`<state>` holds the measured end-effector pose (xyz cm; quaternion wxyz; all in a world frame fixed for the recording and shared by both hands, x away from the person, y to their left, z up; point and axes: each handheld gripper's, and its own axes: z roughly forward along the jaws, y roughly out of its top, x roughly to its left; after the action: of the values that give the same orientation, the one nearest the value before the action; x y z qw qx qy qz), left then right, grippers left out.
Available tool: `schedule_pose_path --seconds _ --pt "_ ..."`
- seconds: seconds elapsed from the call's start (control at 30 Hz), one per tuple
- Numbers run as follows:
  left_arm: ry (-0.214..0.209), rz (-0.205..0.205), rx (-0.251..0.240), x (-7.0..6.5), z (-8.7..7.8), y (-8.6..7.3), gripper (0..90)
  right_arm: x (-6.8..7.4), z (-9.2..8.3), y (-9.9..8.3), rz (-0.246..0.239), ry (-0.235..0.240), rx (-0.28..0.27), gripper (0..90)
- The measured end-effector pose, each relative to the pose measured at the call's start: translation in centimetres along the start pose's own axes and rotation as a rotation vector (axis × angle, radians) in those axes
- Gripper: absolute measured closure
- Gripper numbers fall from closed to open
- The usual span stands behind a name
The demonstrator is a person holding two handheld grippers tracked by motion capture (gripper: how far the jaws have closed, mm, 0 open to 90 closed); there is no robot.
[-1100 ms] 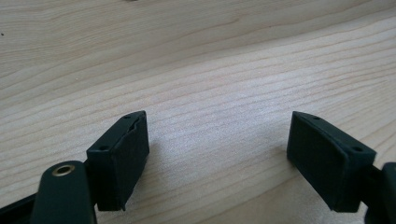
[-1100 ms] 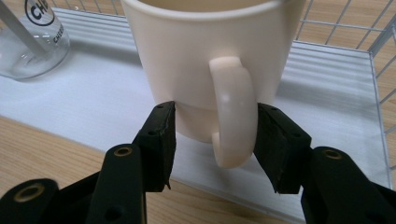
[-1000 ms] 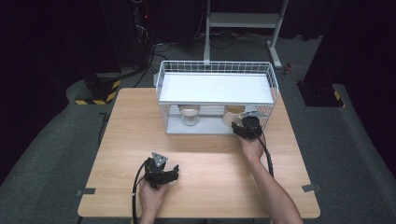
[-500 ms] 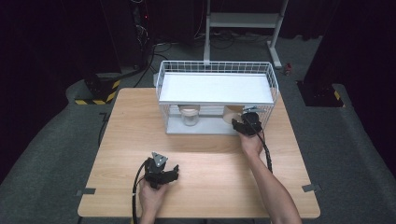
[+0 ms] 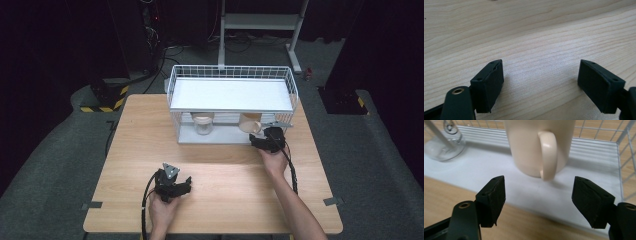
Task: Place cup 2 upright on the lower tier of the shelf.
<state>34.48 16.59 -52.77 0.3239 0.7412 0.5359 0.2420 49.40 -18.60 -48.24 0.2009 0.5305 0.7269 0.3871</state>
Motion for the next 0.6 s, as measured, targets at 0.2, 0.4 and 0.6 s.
schedule_pose_path --seconds 0.2,0.4,0.6 --pt "0.0 -0.001 0.0 0.0 0.0 0.0 21.5 -1.1 -2.9 -1.6 -0.019 0.042 -0.035 26.0" --pt "0.001 -0.004 -0.002 0.0 0.0 0.0 21.5 -2.4 -5.9 -3.1 -0.014 0.075 -0.081 27.6" --pt "0.001 -0.004 -0.003 0.0 0.0 0.0 21.5 -3.3 -8.4 -5.1 -0.028 0.093 -0.092 26.9"
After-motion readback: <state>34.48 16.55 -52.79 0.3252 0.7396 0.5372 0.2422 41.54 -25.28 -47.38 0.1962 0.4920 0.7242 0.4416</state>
